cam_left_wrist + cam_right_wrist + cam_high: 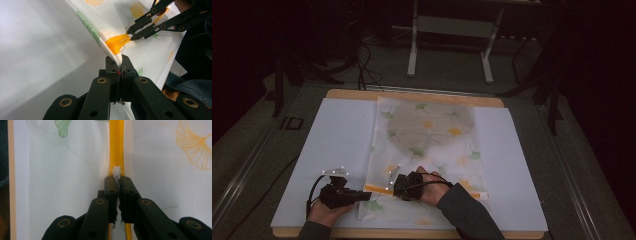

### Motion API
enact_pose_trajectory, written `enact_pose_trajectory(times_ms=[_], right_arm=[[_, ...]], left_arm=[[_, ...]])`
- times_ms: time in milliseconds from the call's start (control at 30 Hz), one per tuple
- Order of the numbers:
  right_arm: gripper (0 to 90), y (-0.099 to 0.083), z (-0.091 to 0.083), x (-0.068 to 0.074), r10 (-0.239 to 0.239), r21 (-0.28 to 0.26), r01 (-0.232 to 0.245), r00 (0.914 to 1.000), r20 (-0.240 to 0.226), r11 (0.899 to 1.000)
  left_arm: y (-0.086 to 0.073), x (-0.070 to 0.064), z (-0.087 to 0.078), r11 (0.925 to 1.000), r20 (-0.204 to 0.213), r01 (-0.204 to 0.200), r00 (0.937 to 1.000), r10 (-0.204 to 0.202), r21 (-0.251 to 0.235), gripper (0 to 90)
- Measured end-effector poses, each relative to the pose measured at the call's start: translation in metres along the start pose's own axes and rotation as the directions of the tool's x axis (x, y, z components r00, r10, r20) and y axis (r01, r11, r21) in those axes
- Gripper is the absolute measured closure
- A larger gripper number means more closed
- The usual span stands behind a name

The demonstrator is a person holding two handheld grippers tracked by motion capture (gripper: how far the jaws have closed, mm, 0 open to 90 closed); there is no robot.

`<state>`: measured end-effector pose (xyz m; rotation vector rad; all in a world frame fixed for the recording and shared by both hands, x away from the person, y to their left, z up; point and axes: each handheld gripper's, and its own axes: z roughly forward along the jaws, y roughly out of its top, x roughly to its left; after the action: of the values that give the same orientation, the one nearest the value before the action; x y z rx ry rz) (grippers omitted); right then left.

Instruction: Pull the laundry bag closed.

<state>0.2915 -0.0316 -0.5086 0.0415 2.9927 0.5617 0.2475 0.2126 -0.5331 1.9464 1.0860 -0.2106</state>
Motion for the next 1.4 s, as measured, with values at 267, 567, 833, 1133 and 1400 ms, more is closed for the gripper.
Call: enact_pose_trajectory(times_ms=[267, 567, 833, 1133, 1400], right_arm=[[85.6, -0.005, -0.002, 0.0, 0.013, -0.006, -0.013, 0.9999, 0.0, 1.0], [85.6, -0.012, -0.005, -0.001, 0.022, 0.001, -0.022, 0.9997, 0.004, 1.0], [85.7, -0.015, -0.006, -0.001, 0.023, 0.008, -0.023, 0.9997, 0.007, 1.0], [85.7, -0.021, -0.008, 0.0, 0.032, 0.001, -0.032, 0.9993, 0.019, 0.999], [85.8, -0.024, -0.01, 0.0, 0.034, -0.001, -0.034, 0.9992, 0.021, 0.999]], left_arm=[[0.0, 0.0, 0.0, 1.0, 0.002, -0.002, 1.0, 0.002, 0.0, 87.9], [0.0, 0.001, -0.001, 1.0, 0.002, -0.002, 1.0, 0.002, -0.001, 87.9], [0.0, 0.001, -0.001, 1.0, 0.003, -0.001, 1.0, 0.001, -0.002, 87.9], [-0.001, 0.001, -0.001, 1.0, 0.005, 0.002, 1.0, -0.002, -0.002, 87.9], [0.0, 0.001, -0.001, 1.0, 0.007, -0.003, 1.0, 0.003, 0.0, 88.0]])
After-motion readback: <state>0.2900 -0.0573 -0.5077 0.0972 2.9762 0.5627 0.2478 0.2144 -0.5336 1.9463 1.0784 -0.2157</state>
